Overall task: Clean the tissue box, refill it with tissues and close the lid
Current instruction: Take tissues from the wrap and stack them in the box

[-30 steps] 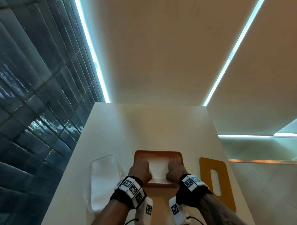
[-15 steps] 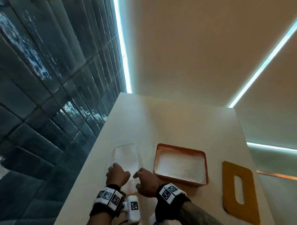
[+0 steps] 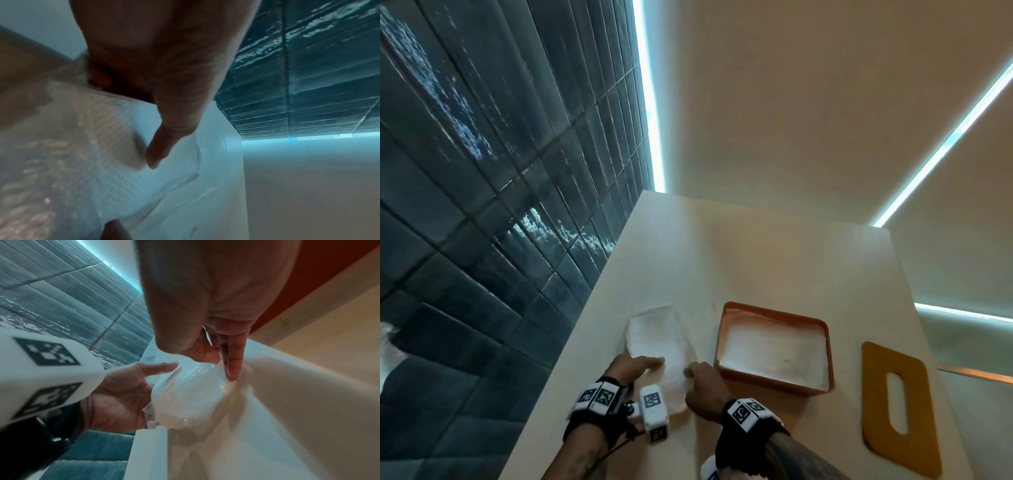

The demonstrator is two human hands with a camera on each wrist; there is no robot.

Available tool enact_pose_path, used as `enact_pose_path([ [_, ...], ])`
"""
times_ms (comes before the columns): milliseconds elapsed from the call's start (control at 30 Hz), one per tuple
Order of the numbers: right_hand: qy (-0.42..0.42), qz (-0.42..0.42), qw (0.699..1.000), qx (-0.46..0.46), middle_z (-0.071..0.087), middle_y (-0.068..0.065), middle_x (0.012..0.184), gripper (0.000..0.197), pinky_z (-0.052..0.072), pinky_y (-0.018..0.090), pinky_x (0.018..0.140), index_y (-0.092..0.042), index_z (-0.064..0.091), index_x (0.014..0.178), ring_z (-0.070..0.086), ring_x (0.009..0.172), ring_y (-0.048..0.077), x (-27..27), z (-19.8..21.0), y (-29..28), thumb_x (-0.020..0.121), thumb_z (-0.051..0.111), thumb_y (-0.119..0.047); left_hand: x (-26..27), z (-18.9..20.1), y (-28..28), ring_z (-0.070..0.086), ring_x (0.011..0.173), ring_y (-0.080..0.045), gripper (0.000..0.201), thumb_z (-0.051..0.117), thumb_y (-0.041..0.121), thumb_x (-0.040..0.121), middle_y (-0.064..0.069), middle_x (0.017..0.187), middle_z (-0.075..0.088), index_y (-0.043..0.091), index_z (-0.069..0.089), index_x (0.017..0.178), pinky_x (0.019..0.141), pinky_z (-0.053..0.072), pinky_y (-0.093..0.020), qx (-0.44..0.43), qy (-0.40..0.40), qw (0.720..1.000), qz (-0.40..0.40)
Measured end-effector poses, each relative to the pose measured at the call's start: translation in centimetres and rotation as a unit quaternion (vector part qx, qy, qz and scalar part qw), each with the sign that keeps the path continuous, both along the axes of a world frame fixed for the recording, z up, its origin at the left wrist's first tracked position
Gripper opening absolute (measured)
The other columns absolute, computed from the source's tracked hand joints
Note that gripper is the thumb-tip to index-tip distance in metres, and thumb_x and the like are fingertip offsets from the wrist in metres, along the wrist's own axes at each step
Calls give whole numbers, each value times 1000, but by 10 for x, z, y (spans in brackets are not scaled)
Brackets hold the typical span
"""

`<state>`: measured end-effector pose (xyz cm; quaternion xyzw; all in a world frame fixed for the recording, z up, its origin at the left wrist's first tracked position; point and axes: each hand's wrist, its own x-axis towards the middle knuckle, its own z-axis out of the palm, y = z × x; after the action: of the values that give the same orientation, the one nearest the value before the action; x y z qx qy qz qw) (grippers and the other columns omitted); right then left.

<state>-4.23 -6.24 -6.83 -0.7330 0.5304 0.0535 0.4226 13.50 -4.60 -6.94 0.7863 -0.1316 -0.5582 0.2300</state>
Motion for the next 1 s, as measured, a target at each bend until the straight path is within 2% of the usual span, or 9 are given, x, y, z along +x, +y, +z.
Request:
enact_pose_path([
  [100, -3, -2, 1000, 2, 53, 16, 131, 41, 36, 27, 101, -4, 52, 126, 49, 122, 28, 2, 1, -2, 85, 50, -4, -5, 6, 1, 69, 73, -31, 32, 83, 14, 72, -21, 90, 73, -2, 65, 94, 58, 53, -31, -17, 31, 999, 2],
  [233, -7, -9, 1000, 1, 56, 16, 130, 41, 39, 28, 101, -3, 54, 125, 51, 122, 28, 4, 2, -3, 85, 49, -2, -11, 14, 2, 70, 80, -36, 31, 81, 13, 73, -25, 95, 74, -1, 66, 96, 68, 58, -38, -18, 103, 994, 8],
  [467, -12, -13, 1000, -4, 56, 17, 131, 40, 39, 29, 102, -2, 54, 125, 51, 122, 30, 2, 1, -2, 85, 47, 1, -11, 12, 0, 71, 79, -38, 41, 80, 10, 72, -27, 96, 74, -4, 66, 108, 70, 57, -41, -15, 134, 991, 9],
  [567, -13, -9, 1000, 1, 56, 18, 130, 41, 42, 32, 103, -1, 55, 125, 51, 122, 31, 1, 3, -3, 85, 48, 0, -6, 11, 0, 68, 93, -46, 57, 83, 11, 65, -31, 106, 70, -3, 61, 116, 83, 56, -54, -12, 172, 985, 26],
  [600, -10, -9, 1000, 0, 56, 18, 130, 40, 42, 32, 103, -1, 55, 125, 52, 121, 31, 1, 3, -3, 86, 48, -1, -2, 9, 0, 67, 97, -48, 63, 84, 12, 63, -32, 110, 68, -2, 59, 119, 83, 56, -56, -10, 183, 982, 38],
  [700, 6, -6, 1000, -8, 56, 18, 129, 38, 44, 33, 101, -1, 56, 123, 53, 119, 31, 1, 3, -3, 86, 50, -3, 3, 17, 3, 68, 95, -47, 65, 83, 15, 65, -32, 110, 68, 0, 57, 122, 74, 58, -50, -21, 213, 974, 76],
  [800, 9, -5, 1000, -9, 55, 17, 130, 38, 44, 31, 101, -1, 56, 124, 52, 120, 29, 1, 3, -2, 87, 48, -2, 6, 30, 2, 70, 65, -34, 40, 73, 24, 78, -24, 79, 72, -4, 64, 105, 59, 57, -36, -40, 234, 969, 62],
  [867, 7, 1, 1000, -6, 54, 16, 131, 38, 43, 30, 101, -1, 56, 126, 51, 121, 28, 1, 4, -1, 89, 48, -3, 9, 40, 0, 66, 53, -29, 35, 67, 31, 83, -19, 66, 68, -2, 68, 91, 52, 54, -29, -61, 247, 965, 62],
  [1000, -9, 4, 1000, -8, 49, 9, 134, 49, 44, 30, 102, -9, 52, 133, 50, 123, 25, -1, 11, -3, 84, 55, -5, 12, 57, -2, 64, 51, -25, 39, 70, 39, 79, -16, 65, 65, 1, 70, 86, 47, 53, -25, -93, 259, 956, 102],
])
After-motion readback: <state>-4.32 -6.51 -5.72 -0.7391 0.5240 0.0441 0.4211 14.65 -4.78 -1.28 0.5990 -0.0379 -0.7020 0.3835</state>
